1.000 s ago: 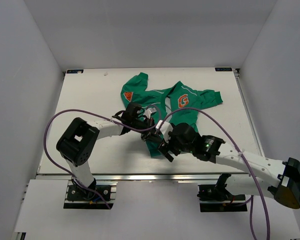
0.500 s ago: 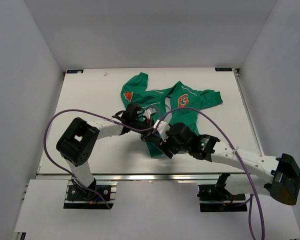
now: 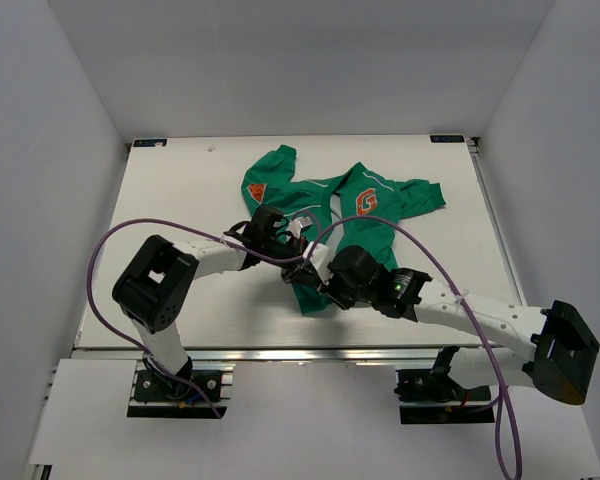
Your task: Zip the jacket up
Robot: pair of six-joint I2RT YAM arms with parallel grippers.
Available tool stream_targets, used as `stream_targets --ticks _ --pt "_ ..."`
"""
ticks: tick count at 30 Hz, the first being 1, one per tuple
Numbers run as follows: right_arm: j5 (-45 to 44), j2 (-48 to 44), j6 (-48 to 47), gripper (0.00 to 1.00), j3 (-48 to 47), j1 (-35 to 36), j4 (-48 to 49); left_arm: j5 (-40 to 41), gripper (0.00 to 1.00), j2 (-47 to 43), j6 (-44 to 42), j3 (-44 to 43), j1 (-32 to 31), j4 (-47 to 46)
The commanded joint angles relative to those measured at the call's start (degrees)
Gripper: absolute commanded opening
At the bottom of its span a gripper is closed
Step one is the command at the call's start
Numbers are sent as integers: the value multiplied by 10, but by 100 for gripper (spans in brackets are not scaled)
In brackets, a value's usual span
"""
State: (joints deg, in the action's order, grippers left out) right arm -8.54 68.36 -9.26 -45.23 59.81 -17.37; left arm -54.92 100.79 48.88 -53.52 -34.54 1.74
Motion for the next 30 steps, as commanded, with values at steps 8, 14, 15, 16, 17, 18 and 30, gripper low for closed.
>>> stream_targets --ticks 8,14,15,16,17,18,30 --pt "-6 -4 16 14 -8 2 41 -11 0 -38 -19 8 4 1" --pt "-23 15 27 8 -15 2 27 -19 0 -42 -19 14 3 -6" --pt "-25 16 28 8 -15 2 27 -19 0 -41 -19 14 3 -5" --pt "-26 14 28 8 -14 2 28 -19 0 -41 -19 14 3 -6" --pt "-25 14 28 10 -13 1 24 -19 0 -40 -19 14 3 -5" --pt "-22 13 30 16 -13 1 22 -19 0 -39 -19 14 3 -5" --pt "-25 -1 54 31 8 -1 8 -22 0 -33 -19 12 3 -4"
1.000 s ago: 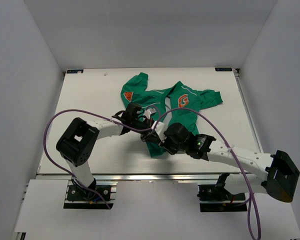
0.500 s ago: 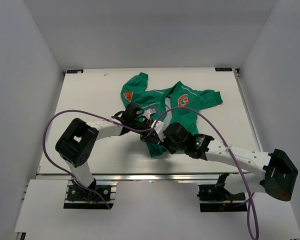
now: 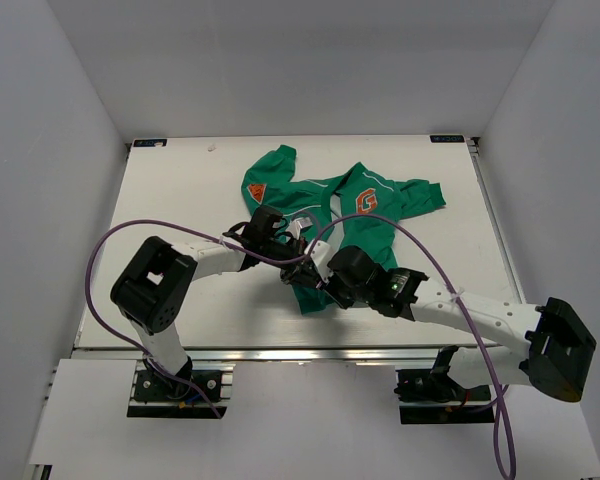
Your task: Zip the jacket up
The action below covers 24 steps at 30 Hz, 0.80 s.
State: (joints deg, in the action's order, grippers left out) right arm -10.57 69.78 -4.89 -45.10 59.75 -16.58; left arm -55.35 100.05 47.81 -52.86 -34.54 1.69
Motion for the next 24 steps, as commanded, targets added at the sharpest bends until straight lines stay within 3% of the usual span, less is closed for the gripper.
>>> stream_targets --ticks 1,10,12,24 --pt "-2 -17 10 32 9 -1 0 -19 0 -26 -9 5 3 -4" --pt "17 -27 15 33 22 -6 2 -20 0 -26 -12 3 3 -1" --pt "18 -25 15 25 21 -7 2 -20 0 -26 -14 2 3 1" --pt "25 -32 15 6 22 -9 15 -20 0 -28 -20 -1 3 8"
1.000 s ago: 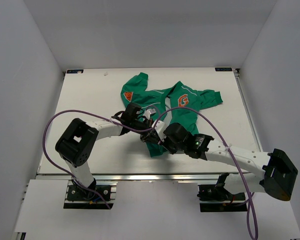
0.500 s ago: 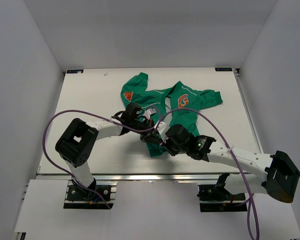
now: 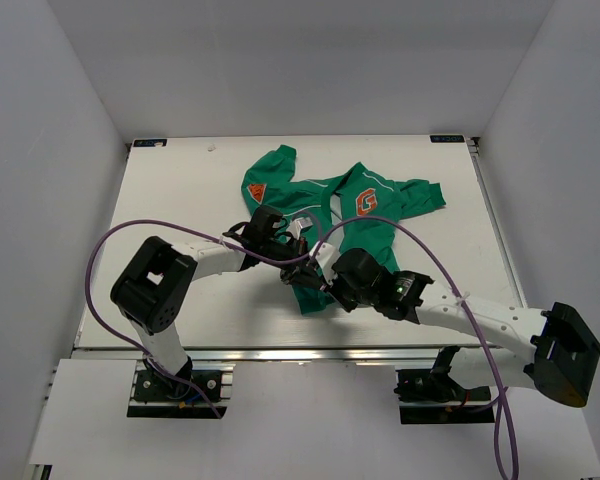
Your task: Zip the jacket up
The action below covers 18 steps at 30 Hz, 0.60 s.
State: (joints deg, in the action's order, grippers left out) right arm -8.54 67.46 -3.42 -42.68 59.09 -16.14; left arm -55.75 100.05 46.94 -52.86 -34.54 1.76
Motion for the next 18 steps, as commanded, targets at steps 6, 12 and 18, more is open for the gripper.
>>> stream_targets --ticks 6,12,18 --pt "-46 -3 6 0 -6 -2 8 -17 0 -27 -34 -11 3 39" --pt "-117 -36 2 0 4 -2 57 -8 0 -27 -79 -37 1 98" --pt "-58 -49 -24 0 1 -2 50 22 38 -25 -147 -88 -1 182"
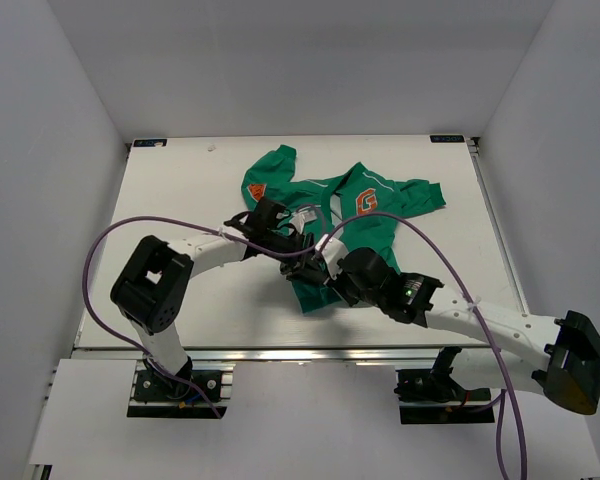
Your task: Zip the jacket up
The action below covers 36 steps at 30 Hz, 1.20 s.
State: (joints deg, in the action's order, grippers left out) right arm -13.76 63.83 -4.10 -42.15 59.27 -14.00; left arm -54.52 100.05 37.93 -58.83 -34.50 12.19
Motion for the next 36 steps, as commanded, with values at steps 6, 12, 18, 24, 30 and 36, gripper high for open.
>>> stream_targets --ticks 6,12,18,24,30,36 --pt "-3 -5 -14 0 -20 -8 -11 159 98 -54 -174 -117 15 224" --pt "33 -13 -6 0 -26 -33 -8 330 98 -146 -168 -103 16 214" --pt "115 -27 -4 0 -48 -80 -5 429 98 -266 -208 -35 16 133" --pt "240 -5 14 0 -101 -145 -39 277 98 -293 -332 12 7 6" --pt "279 39 33 0 -175 -180 -109 288 98 -246 -498 -61 -86 81" --pt "333 69 35 0 -223 -216 -154 354 98 -255 -545 -38 -122 56"
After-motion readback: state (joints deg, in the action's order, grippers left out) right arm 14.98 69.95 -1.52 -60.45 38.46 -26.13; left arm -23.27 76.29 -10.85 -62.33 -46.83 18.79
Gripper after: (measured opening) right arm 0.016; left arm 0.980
